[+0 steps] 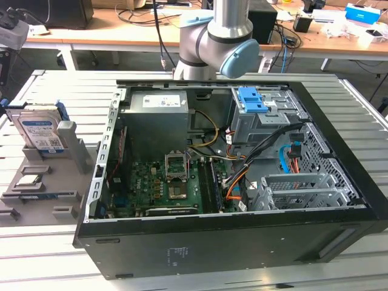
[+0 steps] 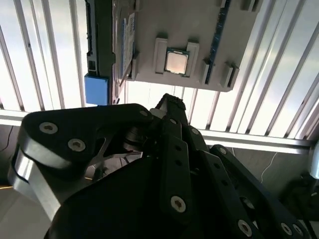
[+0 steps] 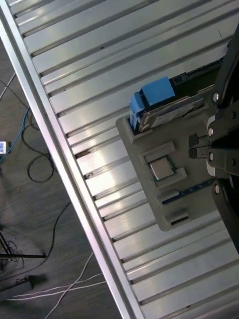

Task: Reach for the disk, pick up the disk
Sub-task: 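Pick up the disk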

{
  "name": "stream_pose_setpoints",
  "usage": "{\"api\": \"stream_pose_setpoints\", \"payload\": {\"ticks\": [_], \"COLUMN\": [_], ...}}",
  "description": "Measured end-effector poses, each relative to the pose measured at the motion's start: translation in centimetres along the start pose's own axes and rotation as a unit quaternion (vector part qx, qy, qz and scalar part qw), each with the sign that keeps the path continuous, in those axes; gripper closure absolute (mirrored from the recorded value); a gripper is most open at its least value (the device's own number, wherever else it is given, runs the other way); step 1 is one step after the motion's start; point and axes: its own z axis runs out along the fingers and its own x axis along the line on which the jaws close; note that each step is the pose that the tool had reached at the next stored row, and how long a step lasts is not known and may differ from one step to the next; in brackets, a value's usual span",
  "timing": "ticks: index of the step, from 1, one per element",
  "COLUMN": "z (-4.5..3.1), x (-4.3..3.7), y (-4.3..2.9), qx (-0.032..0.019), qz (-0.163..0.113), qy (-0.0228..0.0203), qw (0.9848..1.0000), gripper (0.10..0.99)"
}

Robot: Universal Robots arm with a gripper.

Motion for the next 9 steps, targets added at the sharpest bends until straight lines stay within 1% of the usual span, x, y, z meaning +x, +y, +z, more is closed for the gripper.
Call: {"api": "stream_pose_setpoints", "payload": {"ticks": [5,9], "z": [0.0,0.0], "x": [0.0,0.0], "y": [0.0,0.0], "qx": [0.0,0.0001], "qz": [-0.028,-0.059], "qy": [0.0011,0.0023], "qw": [0.9996,0.9983], "gripper": [0.98,0.98]}}
